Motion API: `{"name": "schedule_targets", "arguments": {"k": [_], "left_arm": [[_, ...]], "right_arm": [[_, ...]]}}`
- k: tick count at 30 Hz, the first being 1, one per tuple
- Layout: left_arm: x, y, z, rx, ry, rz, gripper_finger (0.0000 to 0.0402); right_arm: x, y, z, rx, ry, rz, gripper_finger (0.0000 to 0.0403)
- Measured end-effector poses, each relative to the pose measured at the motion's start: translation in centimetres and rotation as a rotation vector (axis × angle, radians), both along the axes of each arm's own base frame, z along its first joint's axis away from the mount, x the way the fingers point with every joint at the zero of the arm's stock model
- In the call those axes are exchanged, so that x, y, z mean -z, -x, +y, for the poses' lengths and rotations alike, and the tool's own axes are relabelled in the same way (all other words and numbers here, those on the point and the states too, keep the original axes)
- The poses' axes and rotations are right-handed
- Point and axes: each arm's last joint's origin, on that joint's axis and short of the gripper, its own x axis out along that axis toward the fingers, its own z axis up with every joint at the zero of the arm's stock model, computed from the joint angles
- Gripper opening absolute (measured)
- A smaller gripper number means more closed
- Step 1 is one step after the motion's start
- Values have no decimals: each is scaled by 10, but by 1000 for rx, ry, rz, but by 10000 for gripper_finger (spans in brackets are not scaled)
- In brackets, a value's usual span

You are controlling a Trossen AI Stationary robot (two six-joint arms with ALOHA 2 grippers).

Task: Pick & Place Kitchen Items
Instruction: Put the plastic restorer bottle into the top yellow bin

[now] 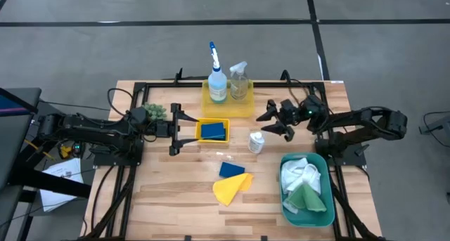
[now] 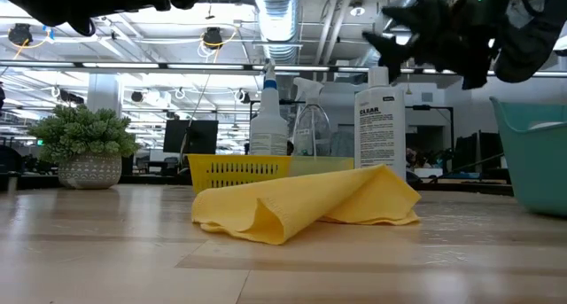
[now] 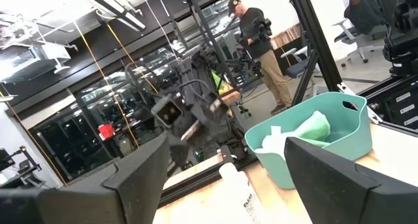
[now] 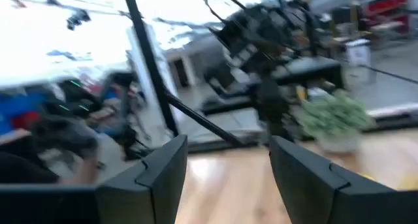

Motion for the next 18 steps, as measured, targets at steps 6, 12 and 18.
{"name": "schedule_targets", "arguments": {"k": [6, 12, 18], "left_arm": [[0, 0, 0, 0, 0, 0, 298], [0, 0, 0, 0, 0, -1, 298], [0, 0, 0, 0, 0, 0, 298]], "right_arm": [[-38, 5, 5, -128, -26, -159, 209], [-73, -10, 5, -263, 36, -162, 199], [-111, -31, -5, -232, 21, 112, 186]]}}
